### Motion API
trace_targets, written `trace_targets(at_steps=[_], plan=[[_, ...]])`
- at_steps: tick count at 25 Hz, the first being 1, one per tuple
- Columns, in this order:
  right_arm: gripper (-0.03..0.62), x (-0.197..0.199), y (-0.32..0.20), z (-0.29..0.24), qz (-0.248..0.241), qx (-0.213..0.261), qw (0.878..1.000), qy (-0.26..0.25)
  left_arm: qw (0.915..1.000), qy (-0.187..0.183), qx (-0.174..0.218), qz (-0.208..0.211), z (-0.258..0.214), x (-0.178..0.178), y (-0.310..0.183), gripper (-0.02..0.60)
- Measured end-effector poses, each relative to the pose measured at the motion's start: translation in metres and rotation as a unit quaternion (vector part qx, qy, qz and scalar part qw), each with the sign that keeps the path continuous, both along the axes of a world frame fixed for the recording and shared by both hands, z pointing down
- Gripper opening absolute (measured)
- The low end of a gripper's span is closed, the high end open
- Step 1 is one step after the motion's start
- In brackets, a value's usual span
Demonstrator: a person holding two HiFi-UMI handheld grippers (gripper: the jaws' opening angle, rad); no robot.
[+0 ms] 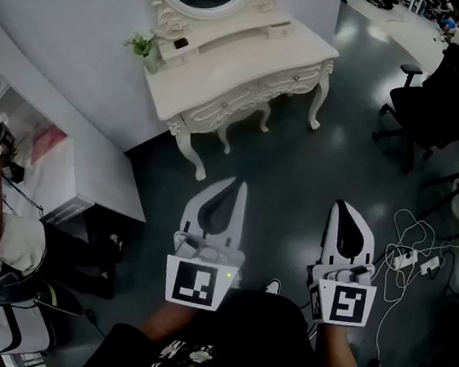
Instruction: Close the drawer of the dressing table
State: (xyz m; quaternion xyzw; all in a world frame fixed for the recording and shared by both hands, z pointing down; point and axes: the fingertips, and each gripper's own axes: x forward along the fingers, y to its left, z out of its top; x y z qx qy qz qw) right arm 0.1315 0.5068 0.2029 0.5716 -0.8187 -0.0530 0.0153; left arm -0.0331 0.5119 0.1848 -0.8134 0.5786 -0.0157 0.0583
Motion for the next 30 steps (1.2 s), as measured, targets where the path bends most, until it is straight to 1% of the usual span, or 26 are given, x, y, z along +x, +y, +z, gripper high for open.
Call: trace_targets(at_steps=[3,7,11,14,17,20,24,30], plan=[[-0.003,0.004,0.001,0.003,-0.011,0.003,1.0,-0.004,1.0,-0.001,0.0,-0.001,0.0,0.005,0.003,0.002],[-0.003,0.009,0.001,0.005,-0.026,0.01,0.999,-0.032,1.0,0.001,-0.002,-0.007,0.004,0.007,0.003,0.002],[-0.003,0.016,0.0,0.011,-0.023,0.002,1.0,-0.015,0.9999,0.0,-0.002,-0.011,0.005,0.014,0.002,0.002],[-0.003,0.024,0.002,0.014,-0.027,0.004,1.0,-0.004,0.9999,0.0,-0.002,-0.016,0.006,0.022,0.004,0.002],[-0.002,0.039,-0.001,0.017,-0.021,-0.011,1.0,-0.005,0.9997,0.0,-0.003,-0.024,0.008,0.032,0.009,0.002],[-0.003,0.048,-0.001,0.023,-0.026,-0.018,0.999,-0.007,0.9995,-0.001,-0.008,-0.029,0.014,0.04,0.015,0.002],[-0.002,0.051,-0.001,0.029,-0.034,-0.021,0.999,-0.007,0.9995,0.002,-0.014,-0.029,0.022,0.046,0.016,0.002],[-0.002,0.052,-0.012,0.037,-0.048,-0.021,0.999,-0.006,0.9996,0.001,-0.015,-0.024,0.027,0.053,0.002,0.002]])
